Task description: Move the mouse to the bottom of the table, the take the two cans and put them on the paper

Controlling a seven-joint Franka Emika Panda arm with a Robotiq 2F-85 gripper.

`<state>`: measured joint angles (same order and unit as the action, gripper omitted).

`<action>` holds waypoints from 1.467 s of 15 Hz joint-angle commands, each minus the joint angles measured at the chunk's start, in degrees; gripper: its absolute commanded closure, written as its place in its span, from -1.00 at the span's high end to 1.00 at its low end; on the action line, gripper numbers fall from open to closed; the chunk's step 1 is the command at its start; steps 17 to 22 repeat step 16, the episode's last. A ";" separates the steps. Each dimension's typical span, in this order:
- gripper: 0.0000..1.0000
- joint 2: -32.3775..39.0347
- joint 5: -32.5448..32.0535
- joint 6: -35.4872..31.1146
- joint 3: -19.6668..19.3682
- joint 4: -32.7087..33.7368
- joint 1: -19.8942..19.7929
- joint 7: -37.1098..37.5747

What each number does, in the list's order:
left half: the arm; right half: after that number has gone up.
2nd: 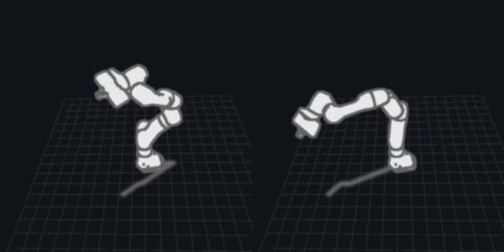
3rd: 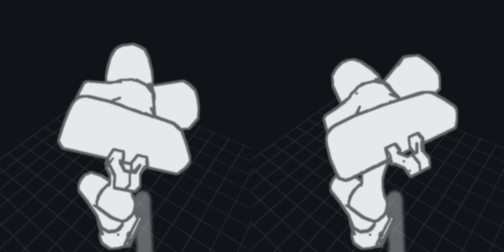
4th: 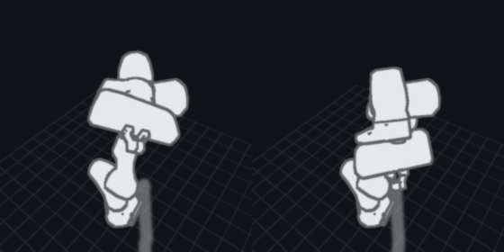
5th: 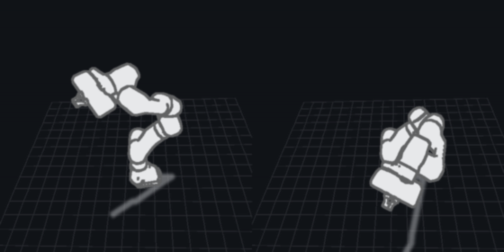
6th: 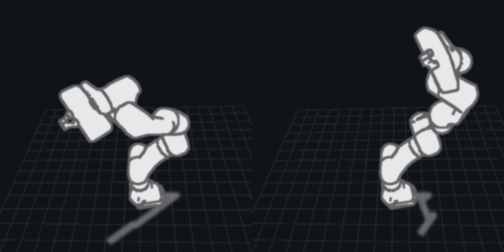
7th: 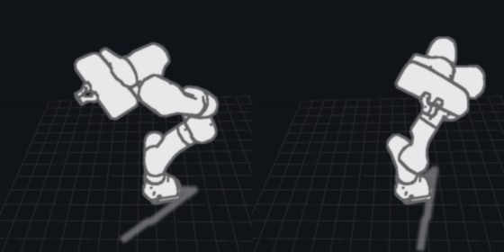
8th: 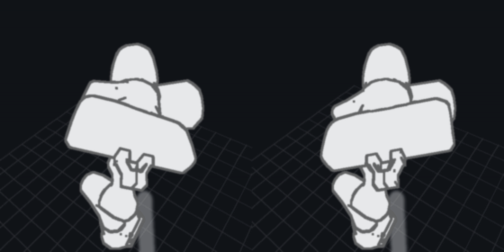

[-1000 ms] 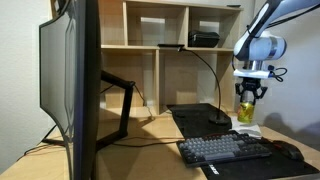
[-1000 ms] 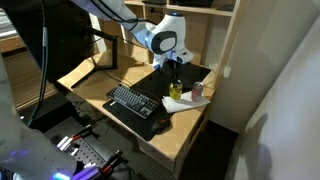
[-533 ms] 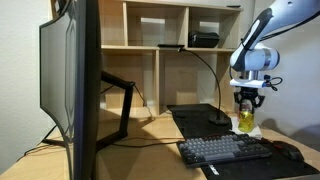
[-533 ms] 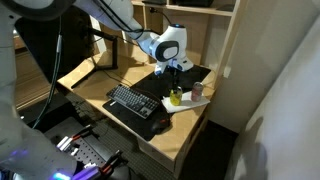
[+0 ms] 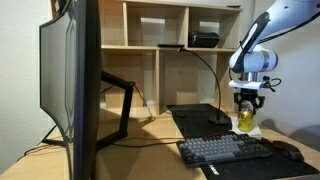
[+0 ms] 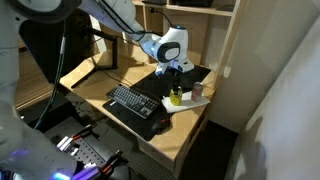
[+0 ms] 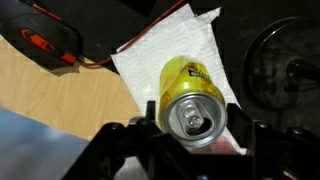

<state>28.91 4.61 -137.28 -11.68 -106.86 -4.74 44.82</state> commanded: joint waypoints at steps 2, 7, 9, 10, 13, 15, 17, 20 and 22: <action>1.00 0.67 -0.33 0.93 -0.57 0.23 0.75 0.39; 1.00 -2.80 -0.39 -0.41 -0.87 -1.45 0.98 0.36; 1.00 -4.95 -1.25 -0.58 -1.28 -2.67 1.31 0.48; 1.00 -6.03 -1.55 -1.19 -1.37 -3.20 1.32 0.46; 1.00 -10.52 1.18 -6.78 0.09 -6.14 0.05 -1.93; 1.00 -14.34 6.52 -9.22 2.25 -8.71 -1.46 -5.55; 1.00 -9.06 3.10 -6.04 0.19 -3.26 0.04 -2.34; 1.00 -9.06 3.10 -6.04 0.19 -3.26 0.04 -2.34; 1.00 -9.06 3.10 -6.04 0.19 -3.26 0.04 -2.34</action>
